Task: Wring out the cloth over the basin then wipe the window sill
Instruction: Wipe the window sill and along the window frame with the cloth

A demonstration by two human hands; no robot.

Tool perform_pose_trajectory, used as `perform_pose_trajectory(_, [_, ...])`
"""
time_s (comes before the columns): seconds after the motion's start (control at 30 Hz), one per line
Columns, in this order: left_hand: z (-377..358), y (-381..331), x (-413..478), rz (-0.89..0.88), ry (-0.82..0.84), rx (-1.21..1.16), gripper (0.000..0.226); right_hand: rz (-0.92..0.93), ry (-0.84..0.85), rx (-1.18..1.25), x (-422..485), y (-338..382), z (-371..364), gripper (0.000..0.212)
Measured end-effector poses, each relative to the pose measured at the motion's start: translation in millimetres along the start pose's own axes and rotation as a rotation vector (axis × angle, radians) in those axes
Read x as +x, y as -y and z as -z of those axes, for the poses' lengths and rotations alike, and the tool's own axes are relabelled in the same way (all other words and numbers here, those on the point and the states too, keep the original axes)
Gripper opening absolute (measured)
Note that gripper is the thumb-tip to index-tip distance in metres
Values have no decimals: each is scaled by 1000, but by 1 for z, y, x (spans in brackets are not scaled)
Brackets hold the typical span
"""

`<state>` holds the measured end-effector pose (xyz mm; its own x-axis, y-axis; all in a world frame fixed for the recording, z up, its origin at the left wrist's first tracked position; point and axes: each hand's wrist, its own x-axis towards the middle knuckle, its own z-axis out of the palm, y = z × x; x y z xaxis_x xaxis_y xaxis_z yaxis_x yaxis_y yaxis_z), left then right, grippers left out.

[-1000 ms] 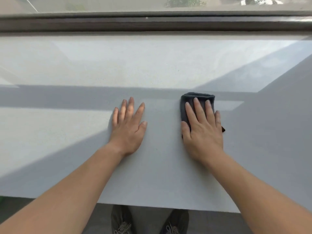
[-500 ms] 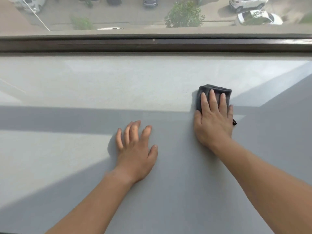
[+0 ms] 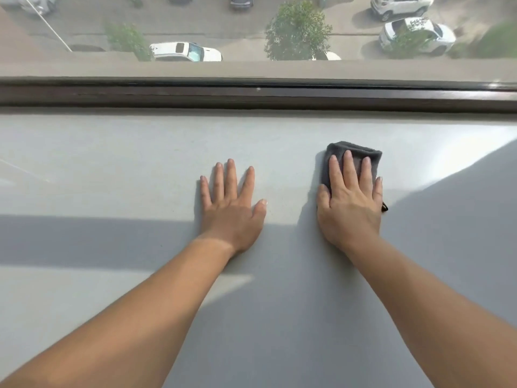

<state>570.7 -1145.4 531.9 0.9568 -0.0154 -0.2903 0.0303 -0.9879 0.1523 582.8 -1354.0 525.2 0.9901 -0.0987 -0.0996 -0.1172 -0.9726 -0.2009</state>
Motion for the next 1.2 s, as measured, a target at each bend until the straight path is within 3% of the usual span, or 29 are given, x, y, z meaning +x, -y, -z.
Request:
perform_pose_trajectory(0.1, [-2, 2, 1, 0, -39, -2, 70, 320, 41, -41, -27, 13, -6, 61])
perform_pose_trajectory(0.17, [-2, 2, 3, -5, -36, -4, 71, 429, 97, -58, -9, 2, 2, 61])
perform_pose_trajectory(0.2, [-2, 3, 4, -10, -33, -4, 71, 401, 109, -66, 10, -4, 6, 60])
perform_pose_trajectory(0.3, [-1, 3, 4, -12, -28, -12, 71, 33, 91, 16, 71, -6, 18, 60])
perform_pose_trajectory(0.37, [-1, 3, 4, -10, -36, -13, 71, -119, 35, 66, 89, 16, 15, 62])
perform_pose_trajectory(0.4, [-1, 3, 4, -11, -44, -13, 71, -99, 28, 58, 88, 33, 11, 63])
perform_pose_trajectory(0.57, [-3, 3, 5, -14, -77, -10, 73, 392, 102, -34, 67, 66, 1, 60])
perform_pose_trajectory(0.63, [-3, 3, 5, -16, -62, -15, 72, 350, 96, -38, 86, 43, 7, 60])
perform_pose_trajectory(0.73, [0, 3, 4, -21, -43, -49, 71, 138, 66, -15, 106, 10, 18, 60])
perform_pose_trajectory(0.87, [0, 3, 4, -21, -56, -54, 72, -58, 0, 30, 94, 41, 7, 63])
perform_pose_trajectory(0.97, [0, 3, 5, -21, -56, -41, 72, 153, 40, 3, 71, 59, 3, 62])
perform_pose_trajectory(1.07, [0, 4, 4, -16, -43, -42, 71, 288, 114, -34, 71, 14, 15, 60])
perform_pose_trajectory(1.2, [1, 2, 4, -15, -47, -47, 71, -57, 35, 13, 107, -52, 34, 61])
